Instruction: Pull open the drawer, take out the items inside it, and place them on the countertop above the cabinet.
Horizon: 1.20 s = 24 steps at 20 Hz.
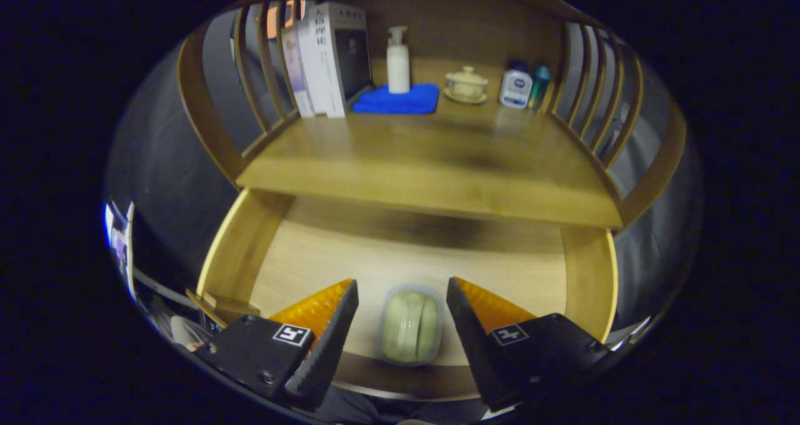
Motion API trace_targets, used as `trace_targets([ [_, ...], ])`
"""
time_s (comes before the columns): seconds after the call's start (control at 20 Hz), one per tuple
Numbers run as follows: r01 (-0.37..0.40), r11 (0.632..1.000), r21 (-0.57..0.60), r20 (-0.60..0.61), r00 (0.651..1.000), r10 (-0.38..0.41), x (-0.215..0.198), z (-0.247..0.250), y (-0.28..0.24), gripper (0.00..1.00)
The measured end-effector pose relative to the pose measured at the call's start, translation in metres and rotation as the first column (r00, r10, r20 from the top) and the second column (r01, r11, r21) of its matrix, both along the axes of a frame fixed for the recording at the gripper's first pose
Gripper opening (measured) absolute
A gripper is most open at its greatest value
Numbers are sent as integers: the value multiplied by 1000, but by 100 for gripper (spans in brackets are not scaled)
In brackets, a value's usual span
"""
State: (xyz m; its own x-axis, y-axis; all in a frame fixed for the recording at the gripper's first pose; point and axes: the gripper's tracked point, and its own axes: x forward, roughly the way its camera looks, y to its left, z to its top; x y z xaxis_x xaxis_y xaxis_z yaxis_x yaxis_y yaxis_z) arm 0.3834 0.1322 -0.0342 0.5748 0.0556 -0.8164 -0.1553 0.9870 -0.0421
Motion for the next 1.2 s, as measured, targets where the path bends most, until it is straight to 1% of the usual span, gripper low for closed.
trace_targets([
  [0.2,28,999,-35,-154,988,-33,-9,-39,-9,80],
  [0.35,49,996,-77,-211,975,-64,-14,-57,-18,71],
  [0.45,63,995,-77,-250,965,-80,-18,-70,-21,56],
  [0.5,66,995,-71,-246,966,-82,-18,-69,-20,50],
  [0.55,61,996,-72,-241,967,-76,-16,-67,-20,46],
  [0.75,42,996,-78,-219,974,-58,-13,-67,-20,21],
  [0.9,52,998,-36,-205,977,-58,-11,-59,-18,18],
  [1.2,32,999,19,-86,996,-31,-2,7,-18,18],
])
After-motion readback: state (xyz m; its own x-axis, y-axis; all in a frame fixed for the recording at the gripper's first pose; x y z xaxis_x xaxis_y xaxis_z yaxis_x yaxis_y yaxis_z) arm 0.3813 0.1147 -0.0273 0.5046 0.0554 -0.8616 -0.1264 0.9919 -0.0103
